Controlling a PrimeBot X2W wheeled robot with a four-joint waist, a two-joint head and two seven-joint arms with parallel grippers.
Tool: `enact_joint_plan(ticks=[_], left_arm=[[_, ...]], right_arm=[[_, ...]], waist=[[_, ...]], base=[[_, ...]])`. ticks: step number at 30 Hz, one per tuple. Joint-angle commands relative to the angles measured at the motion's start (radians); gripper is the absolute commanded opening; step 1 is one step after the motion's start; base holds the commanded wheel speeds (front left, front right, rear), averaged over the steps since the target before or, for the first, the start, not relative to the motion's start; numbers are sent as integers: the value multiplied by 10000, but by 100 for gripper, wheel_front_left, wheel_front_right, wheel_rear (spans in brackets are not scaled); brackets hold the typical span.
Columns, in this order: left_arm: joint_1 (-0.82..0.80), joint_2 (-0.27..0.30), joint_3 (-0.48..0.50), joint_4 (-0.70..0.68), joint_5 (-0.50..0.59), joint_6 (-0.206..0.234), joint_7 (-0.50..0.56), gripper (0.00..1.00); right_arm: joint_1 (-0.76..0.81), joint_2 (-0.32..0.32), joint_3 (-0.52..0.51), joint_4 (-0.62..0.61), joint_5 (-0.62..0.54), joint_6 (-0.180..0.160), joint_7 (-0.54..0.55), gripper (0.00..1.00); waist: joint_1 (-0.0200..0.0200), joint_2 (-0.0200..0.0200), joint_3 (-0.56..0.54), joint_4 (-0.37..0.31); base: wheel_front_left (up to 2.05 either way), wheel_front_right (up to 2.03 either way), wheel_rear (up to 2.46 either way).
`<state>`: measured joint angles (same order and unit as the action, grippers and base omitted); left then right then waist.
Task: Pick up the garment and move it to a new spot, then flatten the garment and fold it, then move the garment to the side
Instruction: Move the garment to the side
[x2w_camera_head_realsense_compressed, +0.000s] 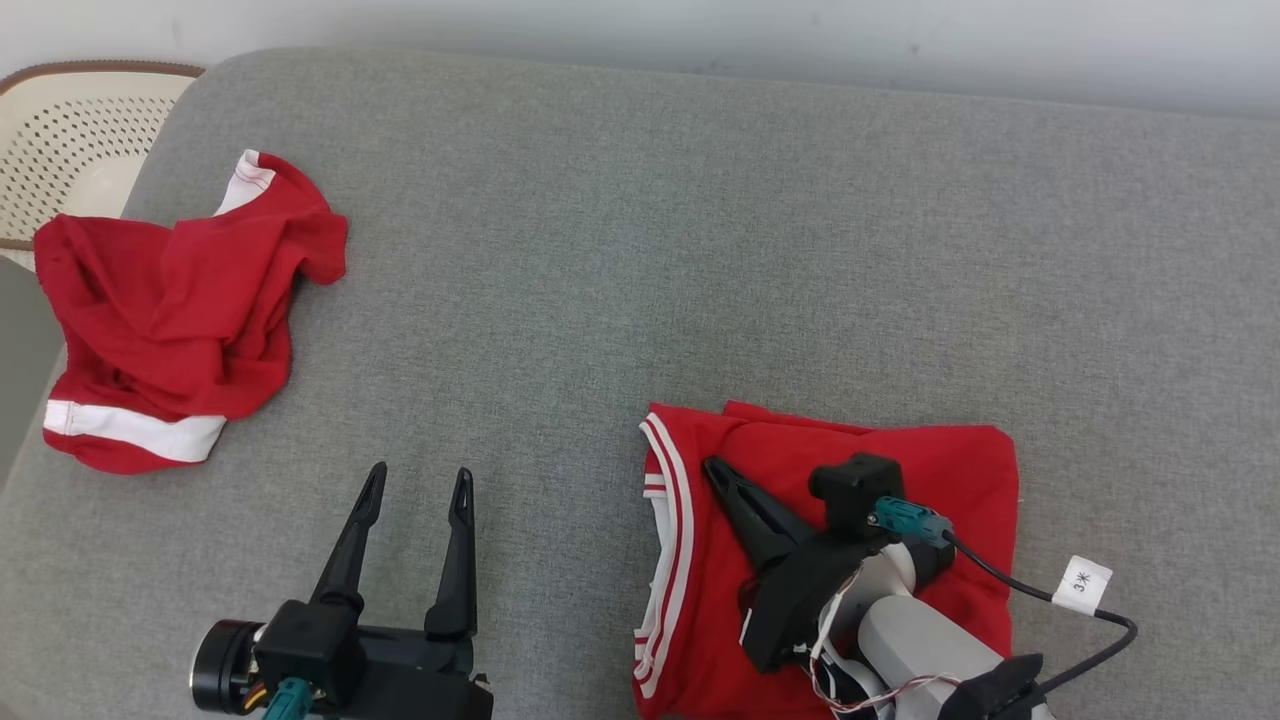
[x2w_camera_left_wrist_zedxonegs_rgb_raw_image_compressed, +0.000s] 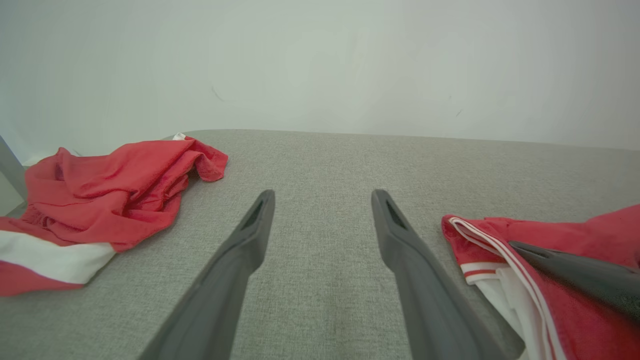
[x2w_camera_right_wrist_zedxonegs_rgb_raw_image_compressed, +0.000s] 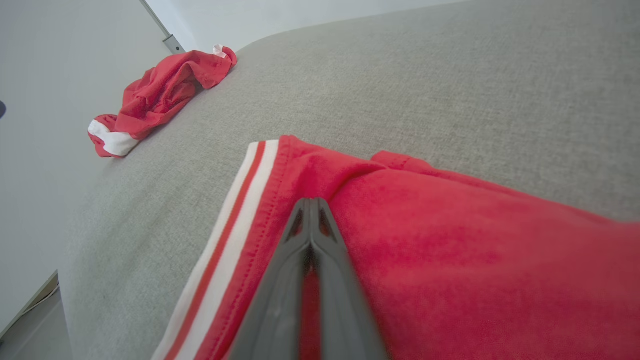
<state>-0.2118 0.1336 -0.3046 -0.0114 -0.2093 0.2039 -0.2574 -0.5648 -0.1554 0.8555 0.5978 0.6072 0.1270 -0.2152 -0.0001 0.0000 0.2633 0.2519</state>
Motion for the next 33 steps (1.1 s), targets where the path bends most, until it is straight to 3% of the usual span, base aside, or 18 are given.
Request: enact_joint_plan(ticks=[1, 10, 14, 21, 33], left_arm=[[-29, -8, 33, 20, -20, -10, -65, 100], [-25, -52, 86, 43, -5, -50, -75, 100], [-4, -78, 109, 16, 46, -38, -75, 100], [95, -48, 184, -25, 78, -66, -76, 100], [249, 85, 235, -35, 111, -47, -77, 100]], right_arm=[[126, 221, 224, 209, 143, 67, 121, 0], [-366, 148, 1600, 219, -284, 76, 466, 0], [-368, 80, 1738, 158, -329, 66, 351, 0], [113, -201, 699, -17, 89, 38, 5, 0], [1446, -784, -1240, -630, -209, 30, -88, 0]], waist=[[1, 0, -2, -21], [1, 0, -43, -253], [1, 0, -97, -369], [1, 0, -173, -563], [1, 0, -383, -1133]], base=[[0, 0, 0], [0, 0, 0], [0, 0, 0], [0, 0, 0], [0, 0, 0]])
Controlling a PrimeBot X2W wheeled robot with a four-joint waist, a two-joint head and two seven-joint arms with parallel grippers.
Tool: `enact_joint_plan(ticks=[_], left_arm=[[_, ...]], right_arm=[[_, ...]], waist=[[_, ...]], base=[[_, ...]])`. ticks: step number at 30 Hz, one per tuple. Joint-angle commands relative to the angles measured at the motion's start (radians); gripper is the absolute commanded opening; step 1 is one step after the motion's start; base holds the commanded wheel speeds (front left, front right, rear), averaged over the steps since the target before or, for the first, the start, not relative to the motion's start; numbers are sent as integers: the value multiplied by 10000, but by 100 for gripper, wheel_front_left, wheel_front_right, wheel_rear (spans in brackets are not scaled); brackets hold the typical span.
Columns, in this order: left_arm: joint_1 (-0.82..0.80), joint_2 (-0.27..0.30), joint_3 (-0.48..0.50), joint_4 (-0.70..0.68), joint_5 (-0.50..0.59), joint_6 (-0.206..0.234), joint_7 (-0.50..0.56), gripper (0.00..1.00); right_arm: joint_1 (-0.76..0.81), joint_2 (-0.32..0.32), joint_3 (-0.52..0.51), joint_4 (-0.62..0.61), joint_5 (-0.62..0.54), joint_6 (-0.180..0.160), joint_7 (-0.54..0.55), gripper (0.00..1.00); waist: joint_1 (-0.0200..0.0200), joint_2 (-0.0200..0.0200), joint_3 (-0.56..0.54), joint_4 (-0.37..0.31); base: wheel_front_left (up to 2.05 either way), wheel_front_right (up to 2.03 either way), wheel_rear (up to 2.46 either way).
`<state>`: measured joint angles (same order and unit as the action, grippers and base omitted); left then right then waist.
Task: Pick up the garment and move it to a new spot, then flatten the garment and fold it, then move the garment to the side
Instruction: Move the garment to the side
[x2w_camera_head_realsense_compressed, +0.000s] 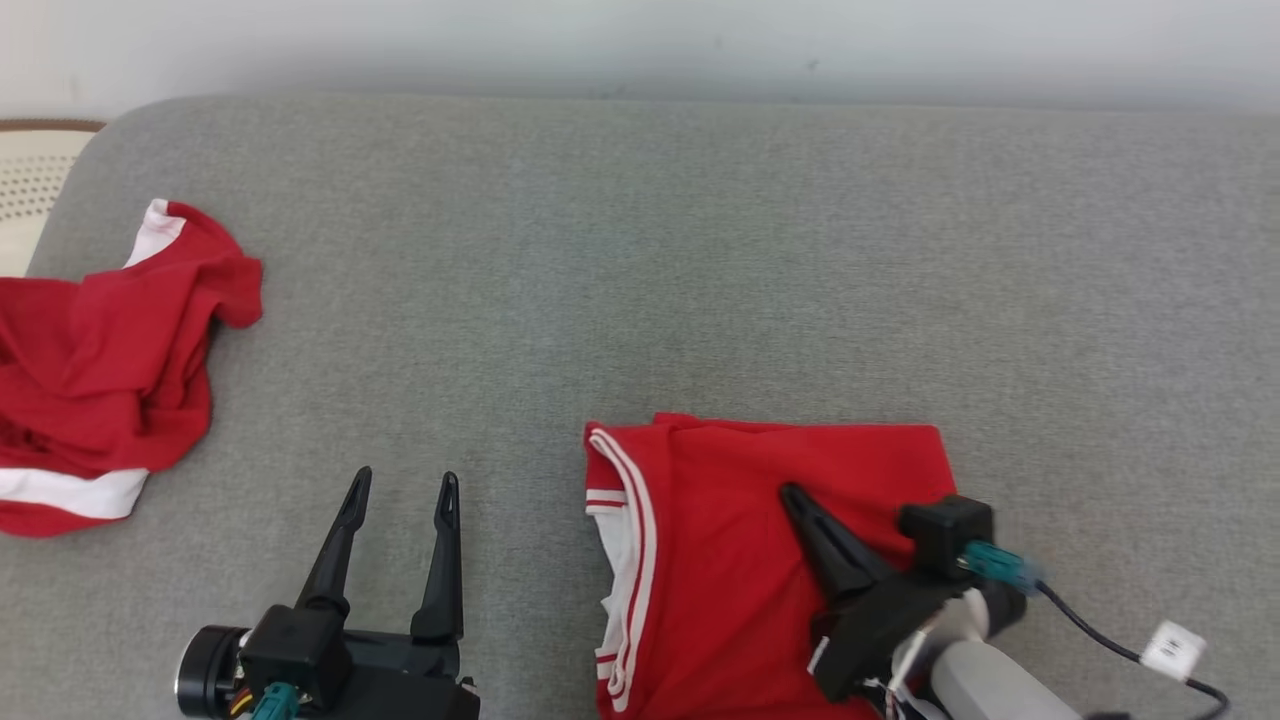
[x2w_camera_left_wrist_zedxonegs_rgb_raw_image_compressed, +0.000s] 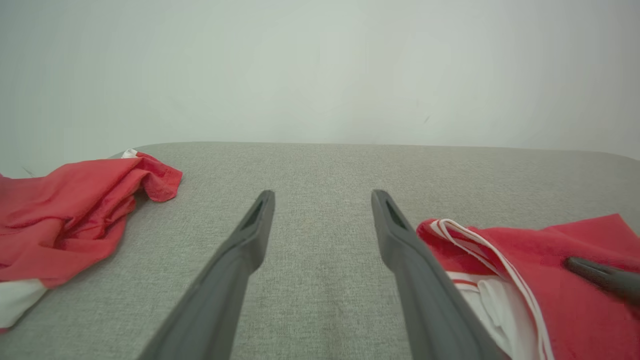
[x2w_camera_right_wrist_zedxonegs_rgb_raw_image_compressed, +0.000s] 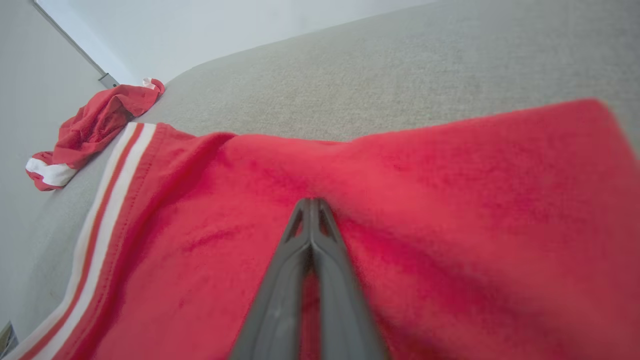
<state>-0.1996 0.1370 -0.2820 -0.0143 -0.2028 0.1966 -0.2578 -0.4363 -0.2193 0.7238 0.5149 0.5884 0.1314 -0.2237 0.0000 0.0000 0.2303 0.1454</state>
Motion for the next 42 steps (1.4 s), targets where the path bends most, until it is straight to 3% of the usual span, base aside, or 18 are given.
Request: enact_joint_plan(ticks=[1, 11, 15, 18, 19, 20, 27, 42], left_arm=[[138, 68, 9, 3, 43, 26, -73, 100], [361, 368, 136, -63, -30, 84, 54, 100], [499, 632, 276, -264, -41, 163, 233, 100], [569, 715, 318, -369, -24, 226, 273, 100], [586, 735, 323, -408, -32, 237, 275, 100], [606, 752, 338, -446, -23, 256, 294, 100], [877, 909, 422, -809, -43, 417, 378, 100], [1719, 1134, 399, -1175, -75, 625, 597, 100]], right_arm=[[262, -135, -64, 4, 24, -14, -18, 0], [1833, -563, -2135, -3181, -77, -11, -285, 0], [2843, -650, -3854, -5182, -762, -11, -37, 0], [3208, -553, -4568, -5849, -1163, -11, 190, 47], [3323, -531, -4804, -6036, -1297, -11, 275, 85], [3436, -524, -4977, -6204, -1482, -11, 391, 100], [4333, -493, -5791, -7280, -2517, -11, 1159, 100], [5735, -429, -5791, -7597, -3277, -11, 1899, 100]], waist=[[0, 0, -81, -118], [0, 0, -557, -670], [0, 0, -864, -1048], [0, 0, -995, -1187], [0, 0, -1034, -1225], [0, 0, -1088, -1267], [0, 0, -1381, -1453], [0, 0, -1967, -1534]], base=[[0, 0, 0], [0, 0, 0], [0, 0, 0], [0, 0, 0], [0, 0, 0], [0, 0, 0], [0, 0, 0], [0, 0, 0]])
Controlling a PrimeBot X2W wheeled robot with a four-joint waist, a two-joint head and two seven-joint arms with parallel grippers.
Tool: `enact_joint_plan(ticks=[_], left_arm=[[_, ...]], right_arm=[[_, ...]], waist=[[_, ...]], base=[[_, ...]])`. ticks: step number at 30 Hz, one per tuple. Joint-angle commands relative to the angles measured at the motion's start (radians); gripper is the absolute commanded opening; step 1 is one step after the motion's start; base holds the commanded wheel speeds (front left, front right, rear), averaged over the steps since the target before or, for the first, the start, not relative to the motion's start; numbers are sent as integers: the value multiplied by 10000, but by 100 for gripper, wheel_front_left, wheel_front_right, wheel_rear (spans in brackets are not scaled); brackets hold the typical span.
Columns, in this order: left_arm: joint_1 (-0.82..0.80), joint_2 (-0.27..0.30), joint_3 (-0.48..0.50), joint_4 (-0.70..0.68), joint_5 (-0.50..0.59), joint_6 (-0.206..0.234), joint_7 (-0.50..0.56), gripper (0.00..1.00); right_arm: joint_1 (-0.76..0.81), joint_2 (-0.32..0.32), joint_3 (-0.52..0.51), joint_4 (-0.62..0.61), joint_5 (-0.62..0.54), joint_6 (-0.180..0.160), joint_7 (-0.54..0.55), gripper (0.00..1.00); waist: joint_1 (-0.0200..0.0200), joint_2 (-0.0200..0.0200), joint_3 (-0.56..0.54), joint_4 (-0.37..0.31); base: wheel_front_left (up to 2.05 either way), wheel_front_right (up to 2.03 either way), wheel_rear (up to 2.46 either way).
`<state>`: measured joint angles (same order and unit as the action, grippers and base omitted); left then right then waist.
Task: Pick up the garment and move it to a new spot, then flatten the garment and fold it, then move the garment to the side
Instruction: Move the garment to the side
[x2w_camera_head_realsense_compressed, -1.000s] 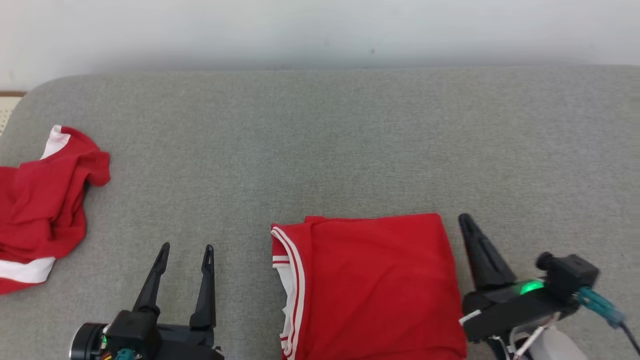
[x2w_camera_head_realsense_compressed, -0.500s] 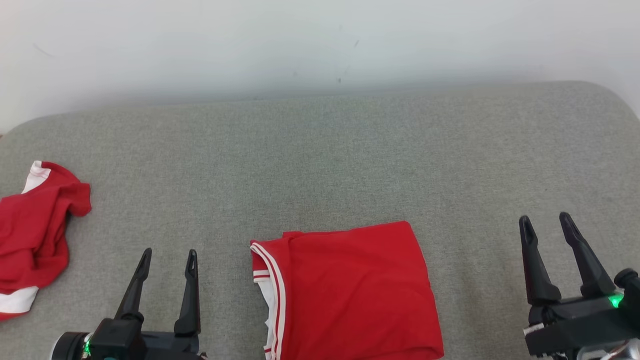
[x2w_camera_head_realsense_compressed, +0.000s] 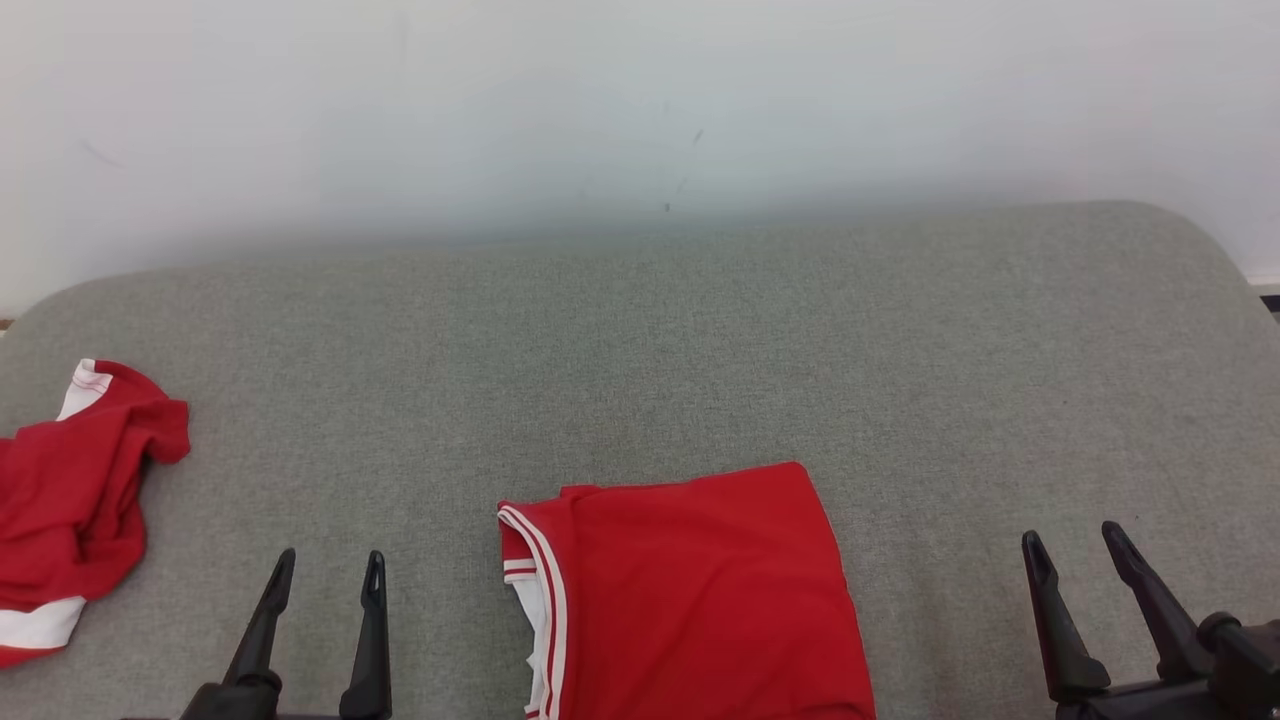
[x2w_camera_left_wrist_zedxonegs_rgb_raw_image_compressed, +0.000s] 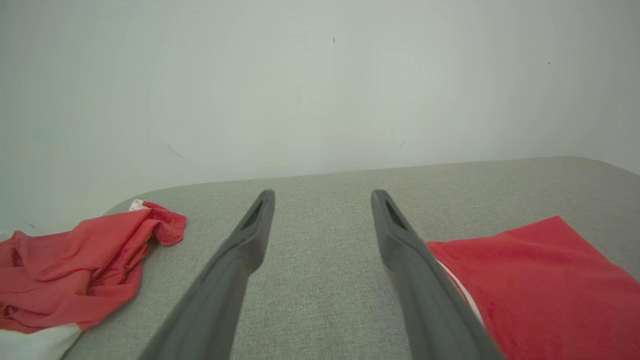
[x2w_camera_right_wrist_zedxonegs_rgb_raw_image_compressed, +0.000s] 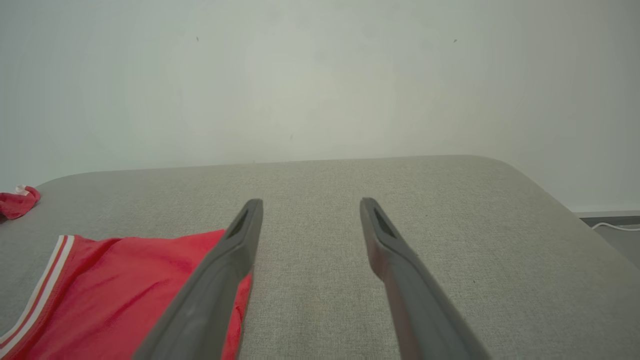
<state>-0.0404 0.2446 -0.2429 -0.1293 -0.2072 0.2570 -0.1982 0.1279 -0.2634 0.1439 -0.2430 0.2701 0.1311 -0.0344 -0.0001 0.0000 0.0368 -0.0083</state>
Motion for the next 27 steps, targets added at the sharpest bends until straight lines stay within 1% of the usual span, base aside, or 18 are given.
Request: enact_joint_plan(ticks=[1, 9, 13, 20, 23, 27], left_arm=[[168, 76, 8, -48, -34, 34, 16, 100], [209, 148, -32, -89, -106, 77, 129, 100], [129, 161, -53, -87, -106, 87, 115, 100], [-94, 86, -116, -94, -99, 101, 35, 100], [-207, 42, -170, -75, -103, 84, -6, 100], [-324, -72, -282, 18, -125, 49, -107, 100]], right_arm=[[118, 19, 9, -10, -102, -7, 13, 100], [190, 144, -46, 5, -143, -7, 103, 100], [125, 106, -35, 93, -89, -7, 50, 100], [-65, 29, -17, 267, -4, -7, 194, 100], [-233, -99, 161, 646, 137, -7, 322, 100], [-583, -331, 591, 1571, 412, -7, 357, 100]], waist=[[1, 0, -54, 5], [1, 0, -124, 55], [1, 0, -92, 95], [1, 0, 65, 454], [1, 0, 189, 736], [1, 0, 384, 1127]], base=[[0, 0, 0], [0, 0, 0], [0, 0, 0], [0, 0, 0], [0, 0, 0], [0, 0, 0]])
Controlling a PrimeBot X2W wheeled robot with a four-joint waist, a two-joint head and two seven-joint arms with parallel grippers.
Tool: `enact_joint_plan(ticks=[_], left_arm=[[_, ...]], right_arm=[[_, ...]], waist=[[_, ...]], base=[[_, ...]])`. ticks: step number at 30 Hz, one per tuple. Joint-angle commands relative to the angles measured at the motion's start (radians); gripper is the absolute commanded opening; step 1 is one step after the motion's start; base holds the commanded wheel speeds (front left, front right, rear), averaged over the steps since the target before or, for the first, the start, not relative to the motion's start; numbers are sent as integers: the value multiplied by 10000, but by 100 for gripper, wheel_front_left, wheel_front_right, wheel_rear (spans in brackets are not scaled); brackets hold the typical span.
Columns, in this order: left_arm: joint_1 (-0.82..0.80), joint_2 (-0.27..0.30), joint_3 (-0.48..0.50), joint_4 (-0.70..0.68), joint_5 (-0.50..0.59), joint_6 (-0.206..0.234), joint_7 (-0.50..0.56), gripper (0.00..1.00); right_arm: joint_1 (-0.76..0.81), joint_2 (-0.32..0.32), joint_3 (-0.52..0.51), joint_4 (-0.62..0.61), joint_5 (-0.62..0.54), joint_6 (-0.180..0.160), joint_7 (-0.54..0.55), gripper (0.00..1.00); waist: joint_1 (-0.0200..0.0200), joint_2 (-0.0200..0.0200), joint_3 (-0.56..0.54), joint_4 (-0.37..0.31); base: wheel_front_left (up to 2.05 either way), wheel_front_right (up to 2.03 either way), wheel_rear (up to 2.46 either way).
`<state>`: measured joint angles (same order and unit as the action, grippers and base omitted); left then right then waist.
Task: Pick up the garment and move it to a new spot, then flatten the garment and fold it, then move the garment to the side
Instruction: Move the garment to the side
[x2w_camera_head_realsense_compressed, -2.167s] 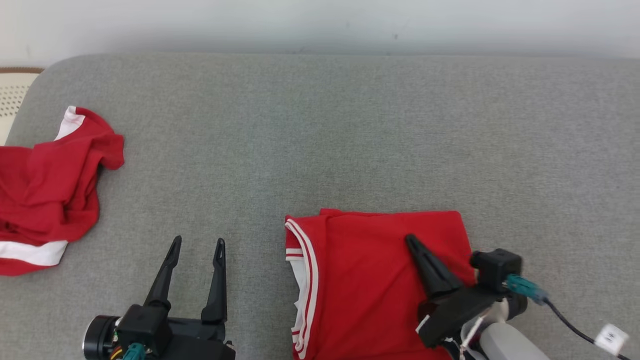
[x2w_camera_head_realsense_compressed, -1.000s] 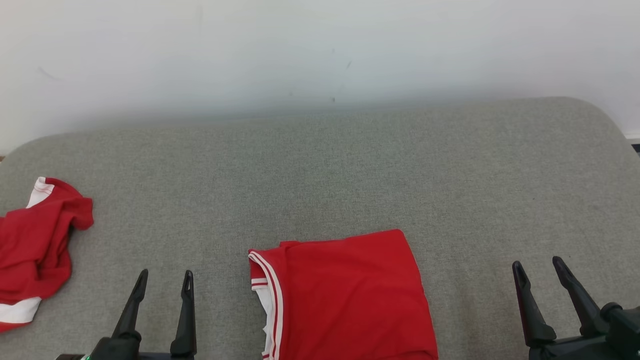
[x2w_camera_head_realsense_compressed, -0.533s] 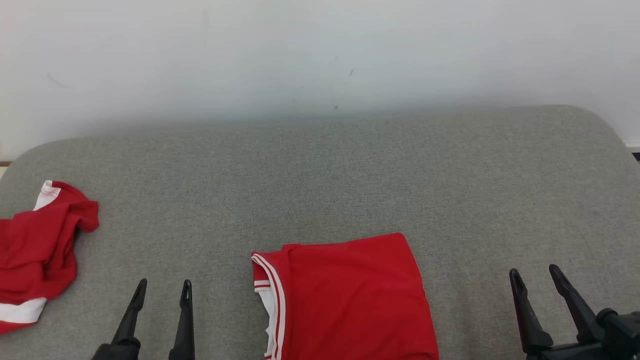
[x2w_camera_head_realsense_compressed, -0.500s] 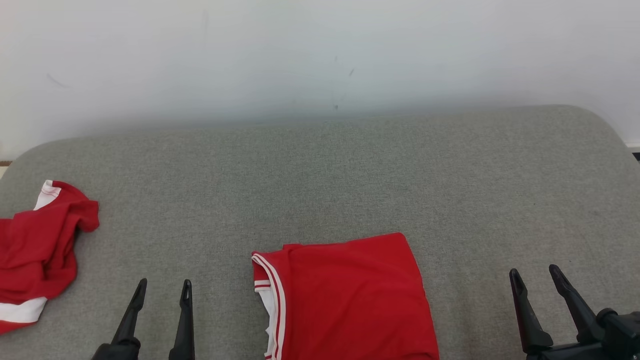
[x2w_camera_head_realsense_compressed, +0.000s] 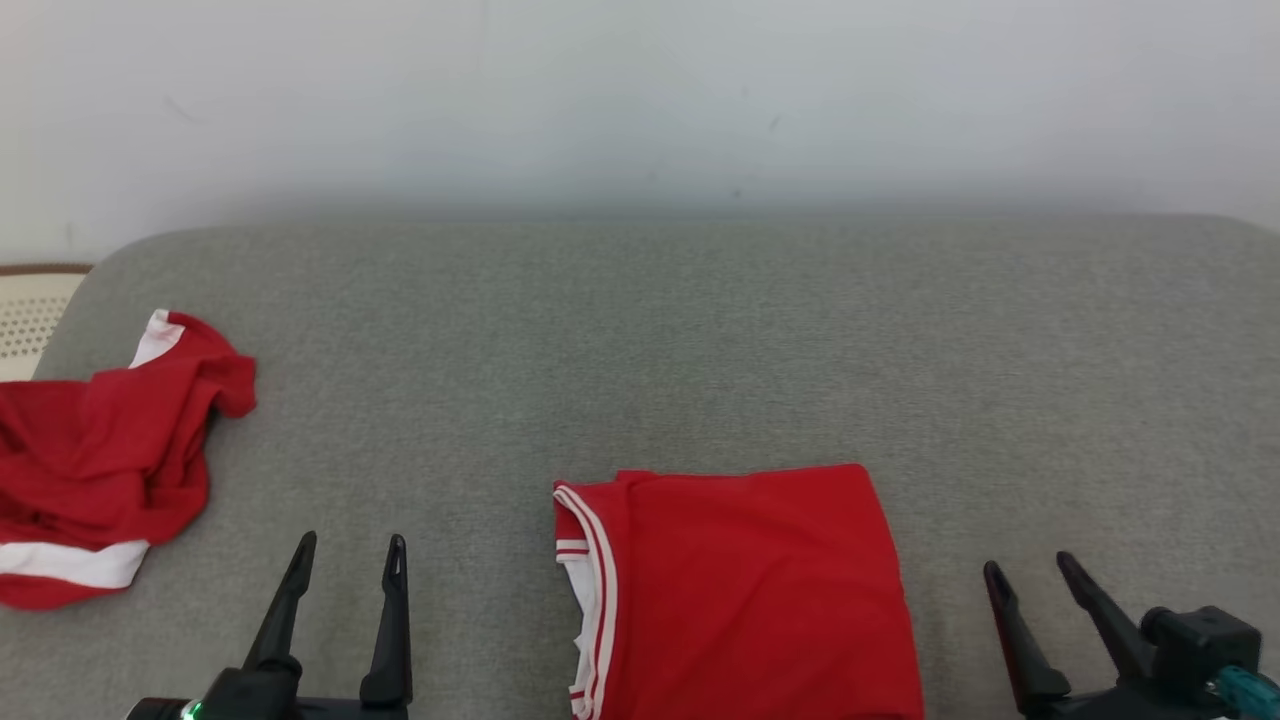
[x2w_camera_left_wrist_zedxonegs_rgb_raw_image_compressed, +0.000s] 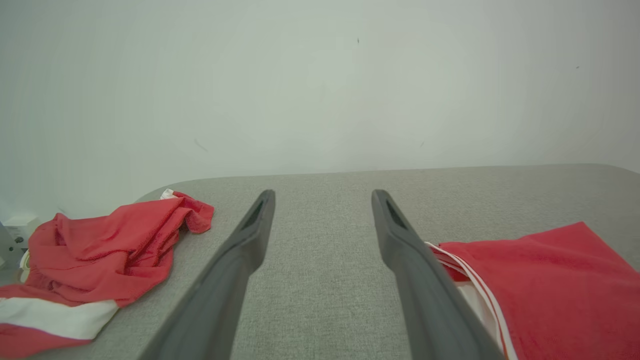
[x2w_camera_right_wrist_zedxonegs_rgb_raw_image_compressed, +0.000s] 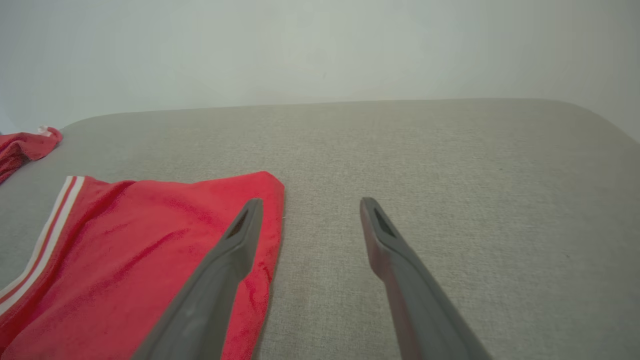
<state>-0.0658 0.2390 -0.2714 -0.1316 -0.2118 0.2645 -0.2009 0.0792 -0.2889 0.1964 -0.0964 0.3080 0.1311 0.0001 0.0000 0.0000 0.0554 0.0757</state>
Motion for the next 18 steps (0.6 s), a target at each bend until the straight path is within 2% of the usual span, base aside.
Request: enact_joint_plan(ticks=[1, 7, 18], left_arm=[[-110, -44, -37, 61, -86, -45, -95, 100], [-358, -199, -182, 257, -108, -118, -255, 100], [-734, -369, -313, 568, -137, -209, -442, 100]], right_arm=[[-181, -123, 177, 356, 127, -7, 17, 100], [-963, -272, 932, 1908, 619, -7, -228, 100], [-2203, -281, 1998, 4051, 1440, -5, -143, 100]], waist=[[0, 0, 263, 390], [0, 0, 663, 800], [0, 0, 1043, 1051]], base=[[0, 0, 0], [0, 0, 0], [0, 0, 0]])
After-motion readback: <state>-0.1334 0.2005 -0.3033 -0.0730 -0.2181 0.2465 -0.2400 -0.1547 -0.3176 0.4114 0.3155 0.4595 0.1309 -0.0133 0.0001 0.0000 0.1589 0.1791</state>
